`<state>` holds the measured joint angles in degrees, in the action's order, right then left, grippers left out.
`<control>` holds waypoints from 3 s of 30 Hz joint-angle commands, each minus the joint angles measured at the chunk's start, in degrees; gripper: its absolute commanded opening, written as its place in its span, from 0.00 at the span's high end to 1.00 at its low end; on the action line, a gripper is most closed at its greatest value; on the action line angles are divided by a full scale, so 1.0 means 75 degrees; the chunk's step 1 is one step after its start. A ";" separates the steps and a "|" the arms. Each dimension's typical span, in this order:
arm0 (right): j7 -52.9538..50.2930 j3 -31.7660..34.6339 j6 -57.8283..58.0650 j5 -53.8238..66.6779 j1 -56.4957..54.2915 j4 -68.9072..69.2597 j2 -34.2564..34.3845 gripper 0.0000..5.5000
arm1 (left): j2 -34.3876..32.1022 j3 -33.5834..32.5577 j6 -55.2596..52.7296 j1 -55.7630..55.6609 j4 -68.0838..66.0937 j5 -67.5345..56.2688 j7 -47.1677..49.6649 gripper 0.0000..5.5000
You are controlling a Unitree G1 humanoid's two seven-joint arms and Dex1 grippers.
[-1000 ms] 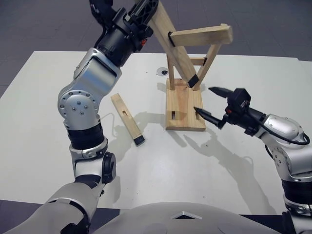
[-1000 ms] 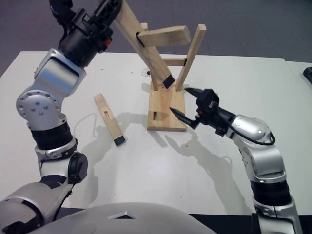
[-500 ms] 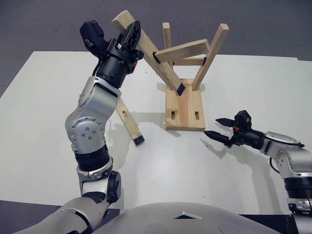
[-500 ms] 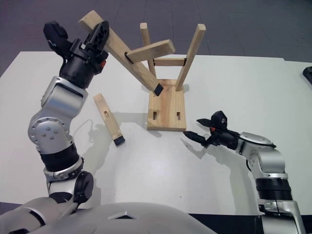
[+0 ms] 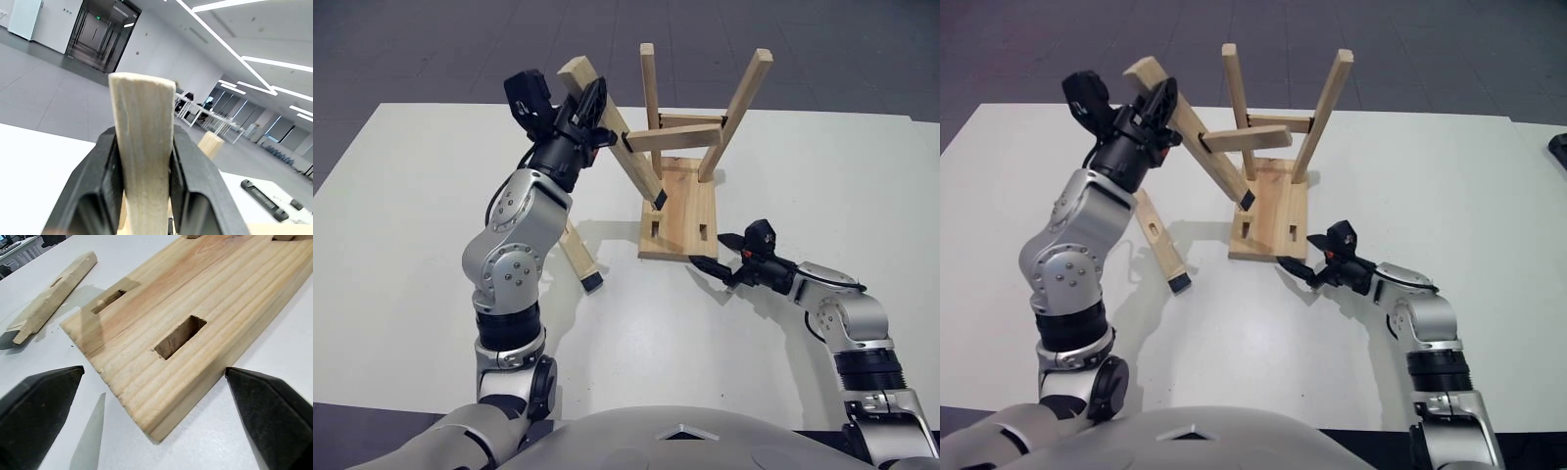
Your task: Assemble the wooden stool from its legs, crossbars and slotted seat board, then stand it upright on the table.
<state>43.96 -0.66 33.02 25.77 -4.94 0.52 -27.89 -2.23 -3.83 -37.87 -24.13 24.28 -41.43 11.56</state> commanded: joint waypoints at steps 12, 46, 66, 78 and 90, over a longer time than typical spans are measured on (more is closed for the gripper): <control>-0.0760 -0.0235 0.0440 -0.0246 -0.0138 0.0402 0.0469 0.02 | 0.0078 0.0586 -0.0071 0.0448 -0.0104 0.1533 -0.0226 0.81; -0.1408 -0.0202 0.0443 -0.0342 0.0001 0.0373 0.0837 0.02 | 0.0117 0.0710 -0.0626 0.1631 0.0702 0.2566 -0.0268 0.81; -0.2047 0.0085 0.0893 -0.0219 -0.0395 0.2486 0.0714 0.02 | -0.0826 0.2076 -0.0634 0.2636 -0.0624 0.3926 -0.0941 0.81; -0.2669 -0.0497 0.0970 -0.0957 -0.0991 0.1477 0.1013 0.02 | -0.0698 0.1870 -0.0159 0.2865 -0.1860 0.3976 -0.0955 0.81; -0.2621 -0.0724 0.0529 -0.1473 -0.1392 0.0323 0.1282 0.02 | -0.0436 0.1674 0.0734 0.2373 -0.1780 0.4011 -0.1193 0.51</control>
<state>24.02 -5.65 37.42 15.17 -14.88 3.64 -18.54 -4.96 9.50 -27.83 -10.50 17.13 -13.59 1.59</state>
